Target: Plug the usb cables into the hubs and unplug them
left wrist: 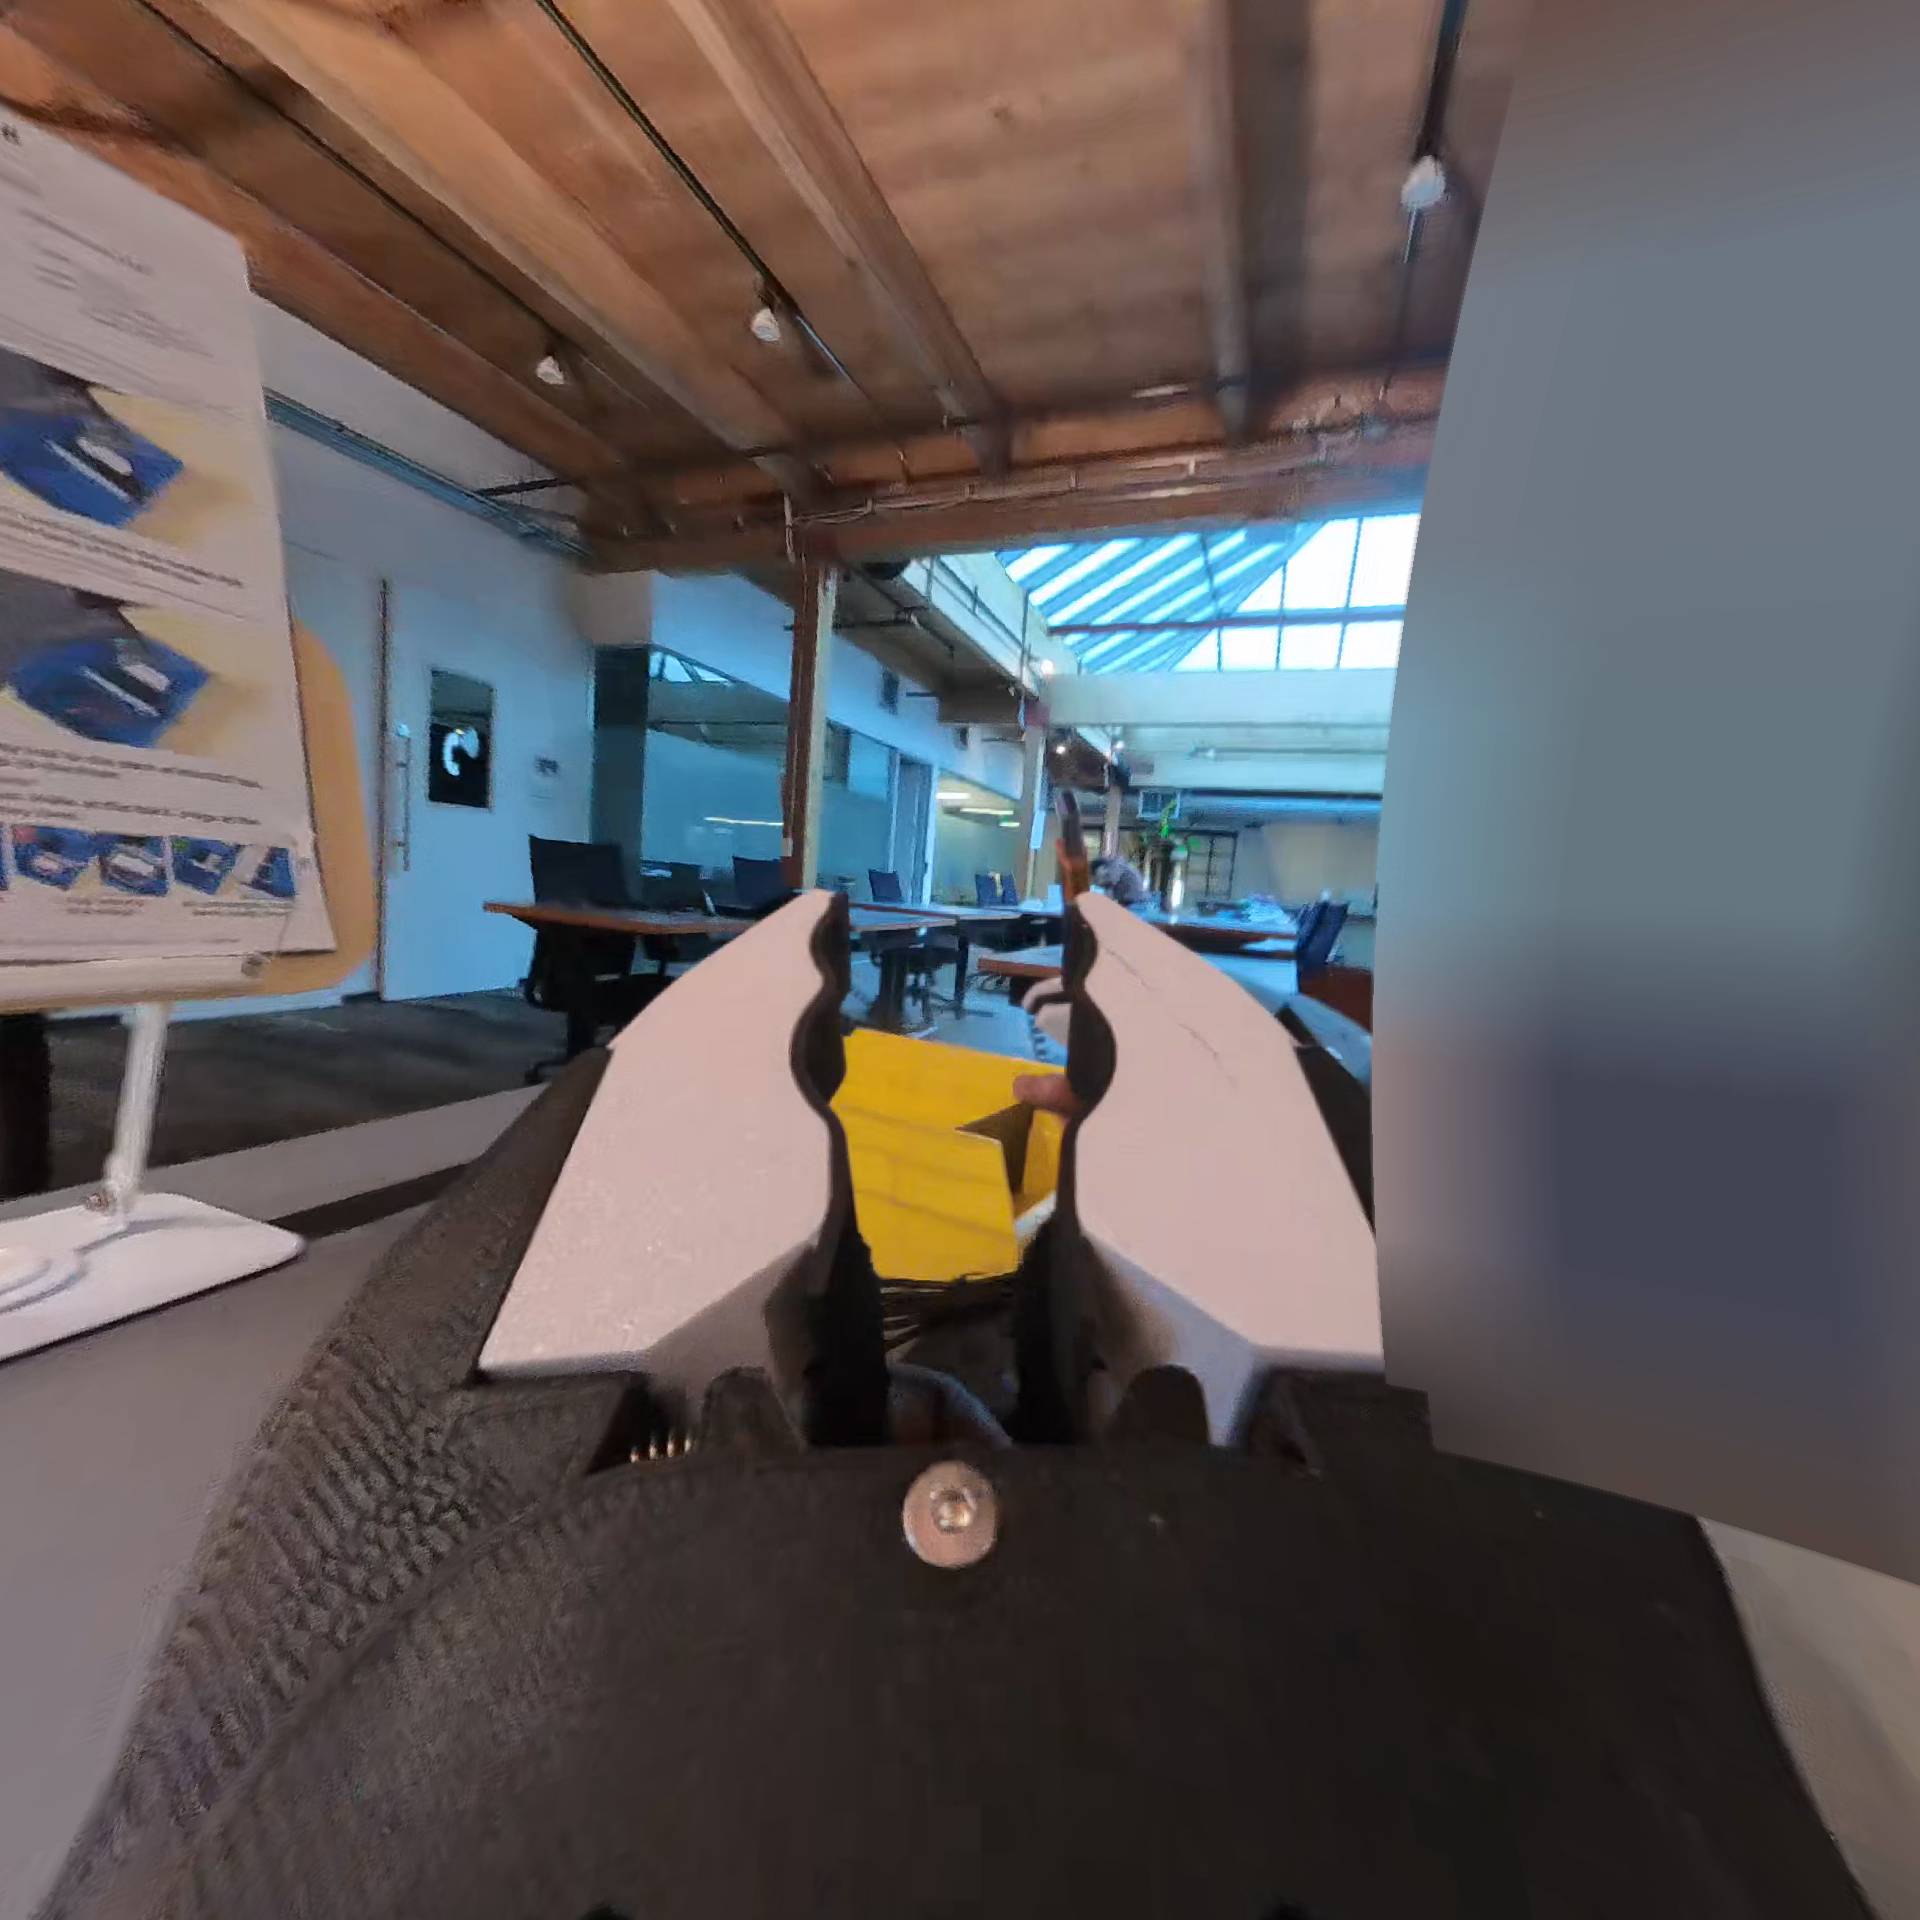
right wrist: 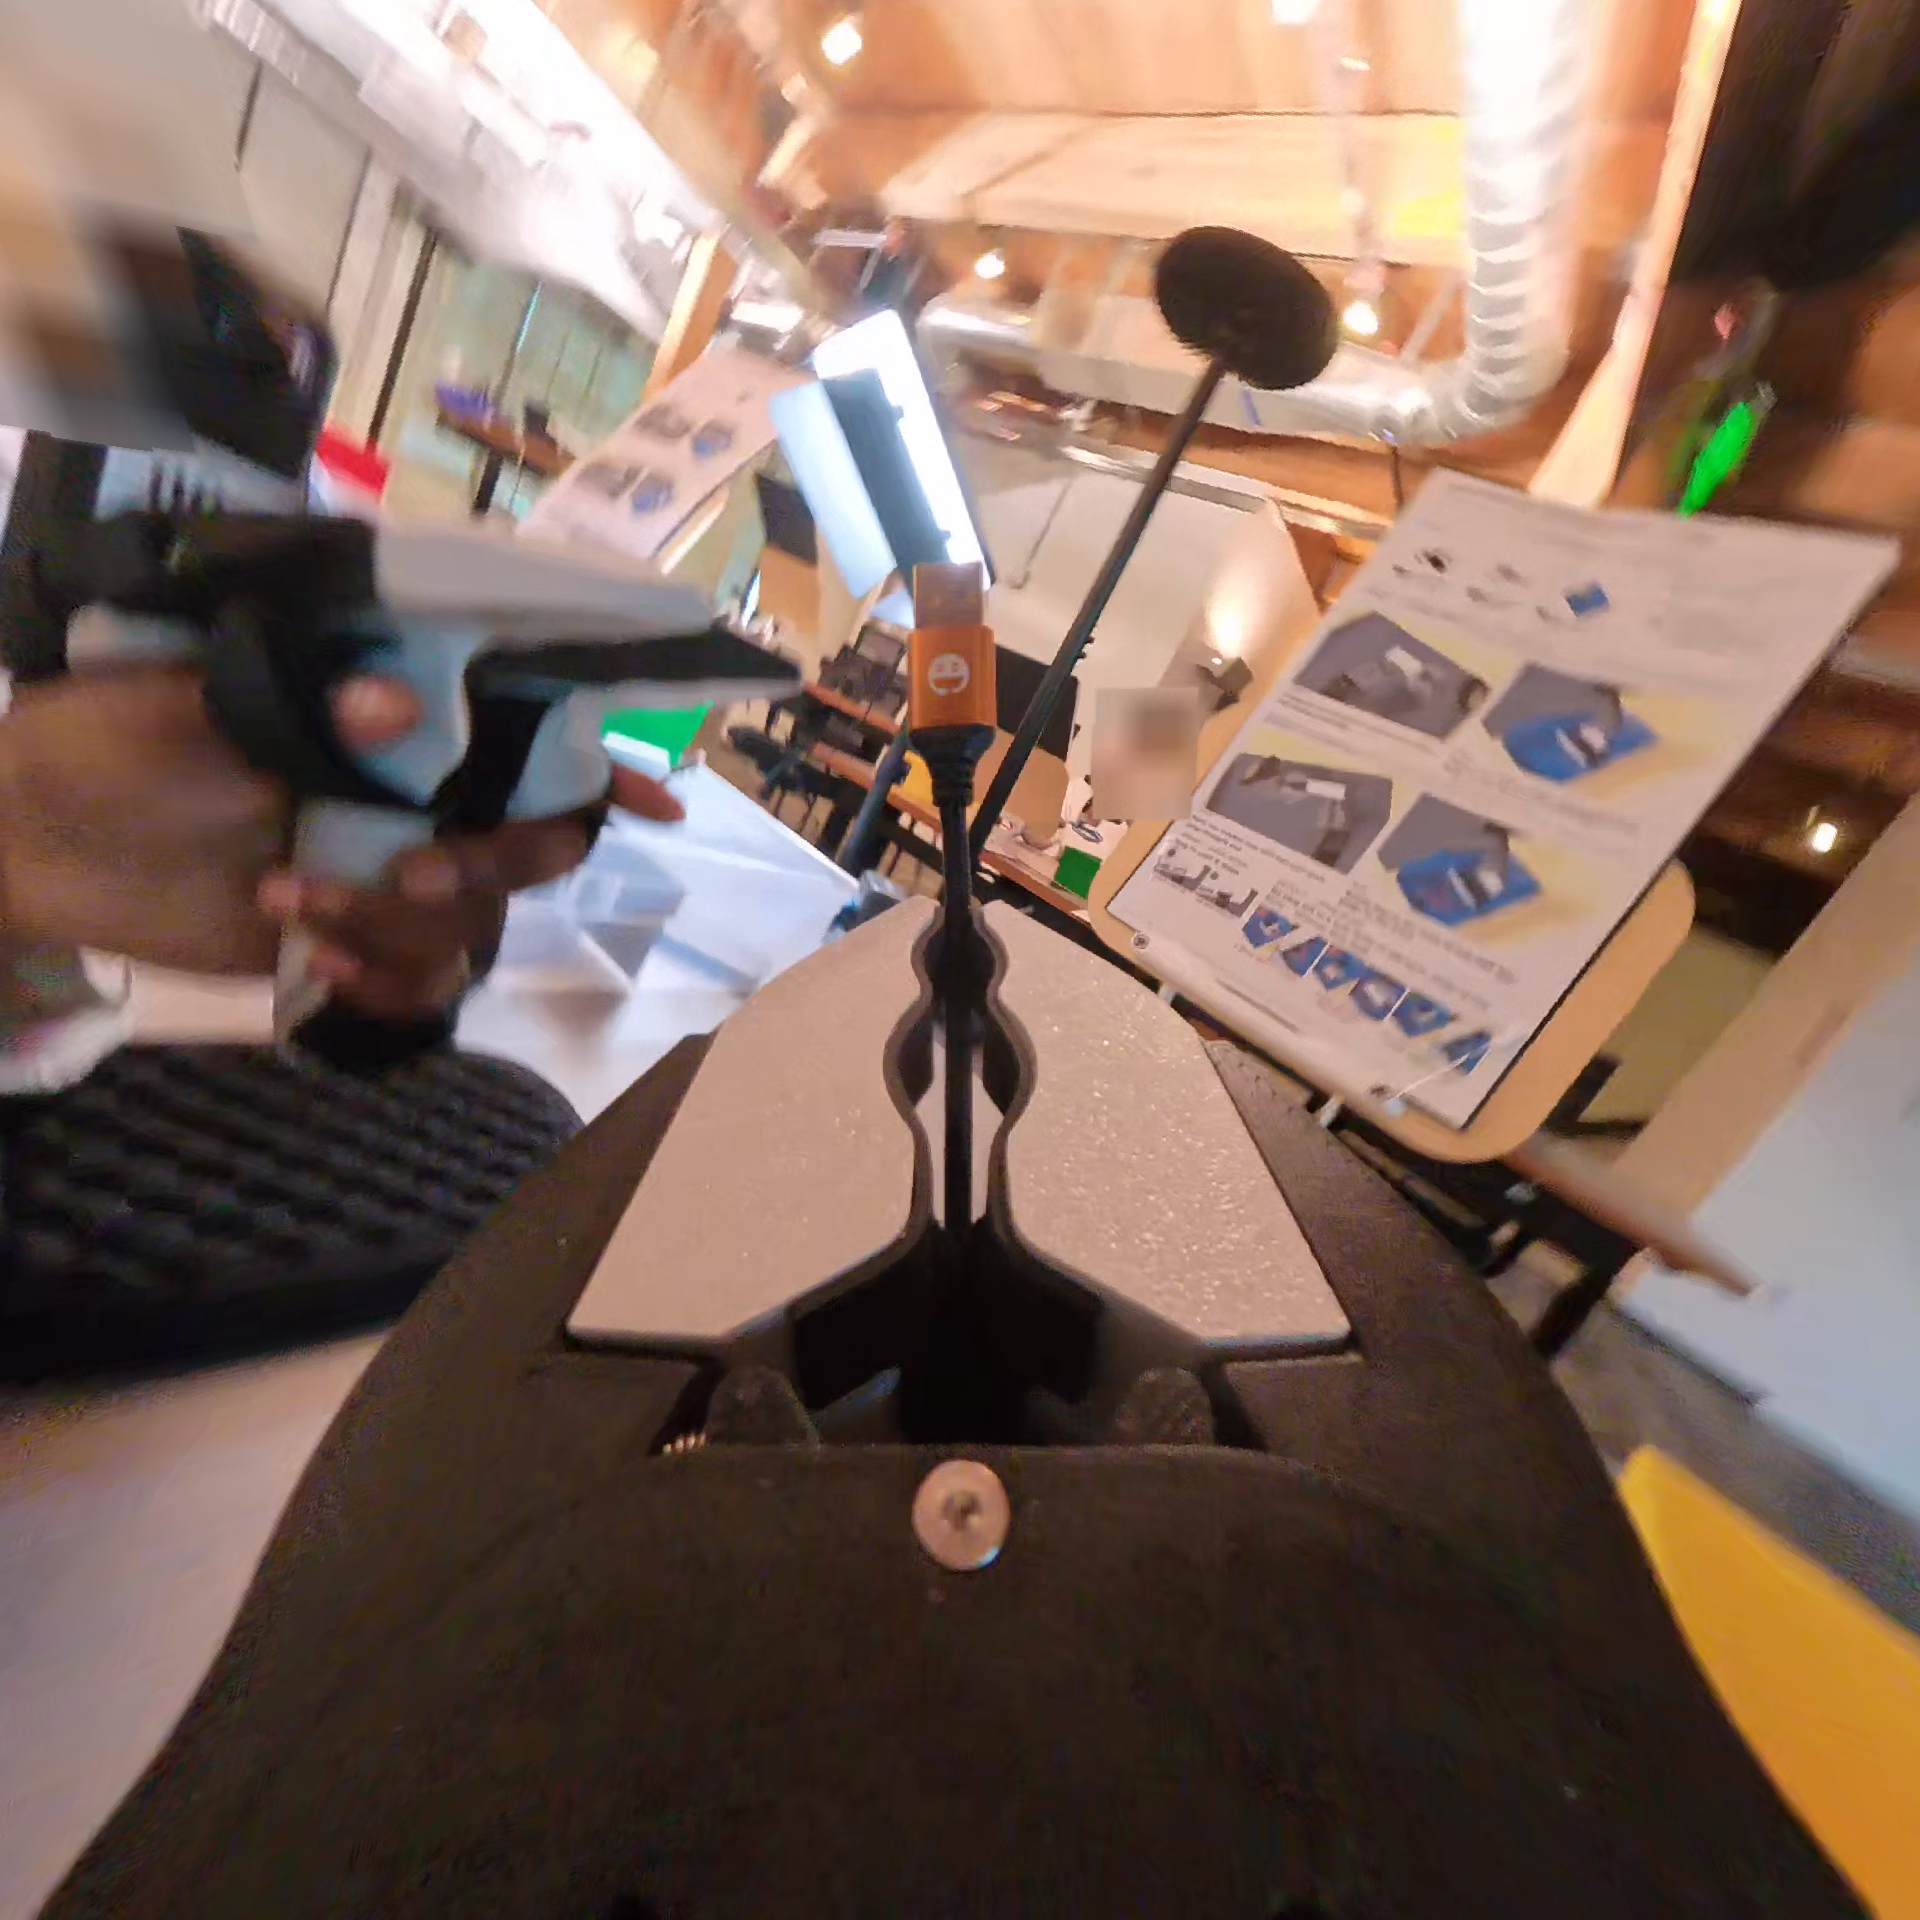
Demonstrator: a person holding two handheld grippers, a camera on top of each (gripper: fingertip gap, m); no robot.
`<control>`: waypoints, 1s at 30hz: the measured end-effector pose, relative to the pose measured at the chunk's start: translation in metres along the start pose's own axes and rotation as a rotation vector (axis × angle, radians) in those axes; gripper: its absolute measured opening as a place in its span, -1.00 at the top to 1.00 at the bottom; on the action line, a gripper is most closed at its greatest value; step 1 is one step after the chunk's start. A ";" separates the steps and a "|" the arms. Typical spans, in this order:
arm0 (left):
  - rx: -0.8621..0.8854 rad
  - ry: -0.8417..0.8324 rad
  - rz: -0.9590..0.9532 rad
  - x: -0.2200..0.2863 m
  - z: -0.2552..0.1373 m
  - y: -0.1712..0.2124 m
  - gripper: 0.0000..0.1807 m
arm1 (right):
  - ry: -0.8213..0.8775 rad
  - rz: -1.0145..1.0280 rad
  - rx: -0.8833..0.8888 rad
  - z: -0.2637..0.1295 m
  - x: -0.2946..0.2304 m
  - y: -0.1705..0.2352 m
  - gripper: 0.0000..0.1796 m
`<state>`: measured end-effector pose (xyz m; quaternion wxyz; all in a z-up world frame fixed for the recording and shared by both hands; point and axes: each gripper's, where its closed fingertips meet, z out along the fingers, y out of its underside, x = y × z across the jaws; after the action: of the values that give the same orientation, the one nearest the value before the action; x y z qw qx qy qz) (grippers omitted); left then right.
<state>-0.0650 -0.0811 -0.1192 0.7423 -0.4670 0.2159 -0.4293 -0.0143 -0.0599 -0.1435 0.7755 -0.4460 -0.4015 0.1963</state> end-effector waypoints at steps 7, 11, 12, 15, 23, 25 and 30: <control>-0.044 -0.023 -0.121 0.016 0.029 0.044 0.70 | 0.001 0.191 0.039 0.007 -0.008 0.005 0.95; 0.015 -0.045 -0.072 0.018 0.029 0.039 0.76 | -0.048 0.159 0.081 0.010 -0.021 0.001 0.95; 0.019 -0.038 -0.062 0.019 0.028 0.037 0.79 | -0.057 0.143 0.085 0.010 -0.024 0.002 0.96; 0.004 -0.002 -0.005 0.025 0.027 0.036 0.86 | -0.081 0.125 0.109 0.012 -0.030 0.000 0.95; -0.212 0.098 0.369 0.034 0.013 0.039 0.92 | -0.412 0.042 0.110 -0.005 -0.052 0.003 0.71; -0.257 0.129 0.364 0.034 0.008 0.041 0.93 | -0.425 0.088 0.148 -0.011 -0.045 -0.003 0.68; -0.379 0.268 0.264 0.047 0.000 0.060 0.93 | -0.459 0.184 0.291 -0.024 -0.039 -0.032 0.66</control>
<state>-0.0134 -0.1086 -0.1676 0.6561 -0.5044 0.4478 -0.3384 -0.0204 -0.1153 -0.1399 0.6990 -0.3086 -0.4921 0.4171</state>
